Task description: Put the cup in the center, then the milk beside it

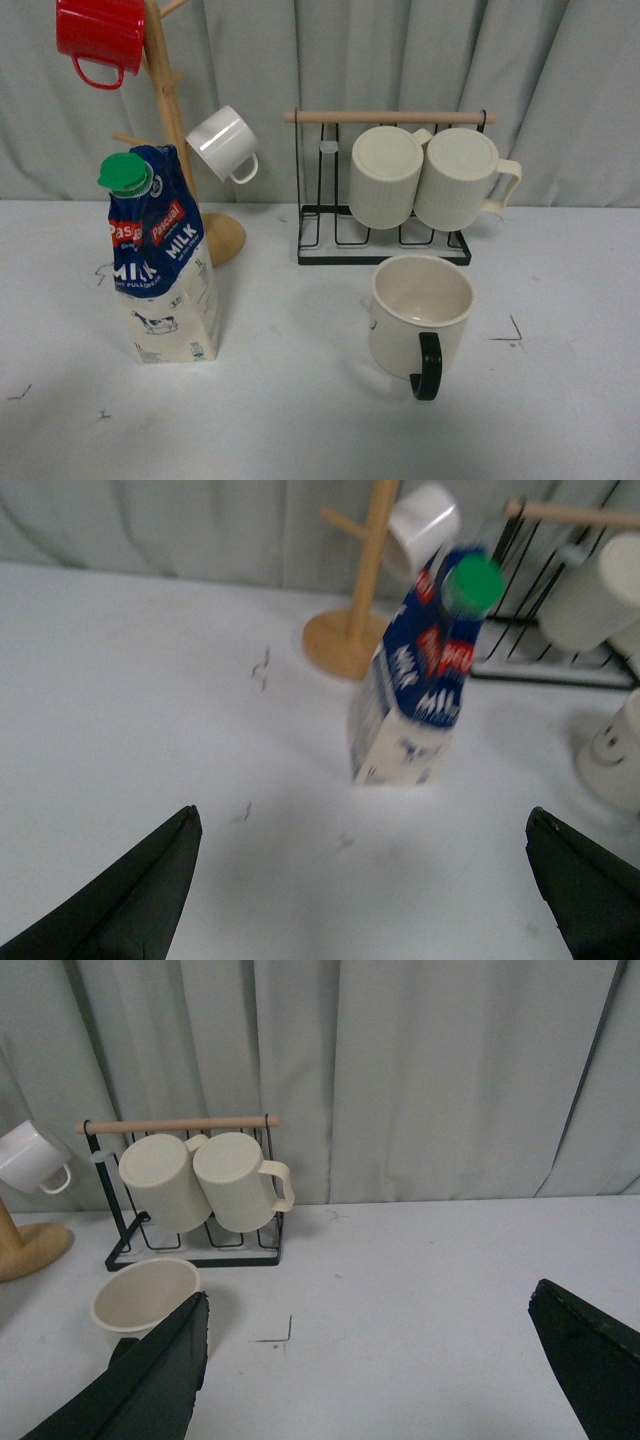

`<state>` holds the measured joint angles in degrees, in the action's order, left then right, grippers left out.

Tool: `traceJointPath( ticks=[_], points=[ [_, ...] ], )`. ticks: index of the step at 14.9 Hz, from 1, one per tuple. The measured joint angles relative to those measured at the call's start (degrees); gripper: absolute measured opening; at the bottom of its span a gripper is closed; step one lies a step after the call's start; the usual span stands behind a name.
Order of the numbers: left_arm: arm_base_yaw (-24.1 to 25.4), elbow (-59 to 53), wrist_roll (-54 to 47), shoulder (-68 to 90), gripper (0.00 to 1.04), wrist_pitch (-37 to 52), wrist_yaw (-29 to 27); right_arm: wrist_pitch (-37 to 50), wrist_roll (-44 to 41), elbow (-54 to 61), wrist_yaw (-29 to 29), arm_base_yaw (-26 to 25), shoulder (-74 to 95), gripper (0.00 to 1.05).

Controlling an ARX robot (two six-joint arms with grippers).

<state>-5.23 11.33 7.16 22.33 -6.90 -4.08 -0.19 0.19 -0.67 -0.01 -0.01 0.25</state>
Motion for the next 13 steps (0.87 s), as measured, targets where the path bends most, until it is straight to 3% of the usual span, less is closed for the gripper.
traceJointPath(
  ticks=[3,5,9,13],
  points=[
    [-6.2,10.1,1.8,23.1,0.98,19.7,-1.4,0.0,0.0,0.0,0.0,0.0,0.0,0.98],
    [-9.0,18.3,1.9,39.7,0.98,27.2,-0.7,0.0,0.0,0.0,0.0,0.0,0.0,0.98],
    [-9.9,33.6,1.9,62.2,0.98,27.5,0.3,0.0,0.0,0.0,0.0,0.0,0.0,0.98],
    [-8.8,38.2,2.9,71.1,0.98,23.9,-0.9,0.0,0.0,0.0,0.0,0.0,0.0,0.98]
  ],
)
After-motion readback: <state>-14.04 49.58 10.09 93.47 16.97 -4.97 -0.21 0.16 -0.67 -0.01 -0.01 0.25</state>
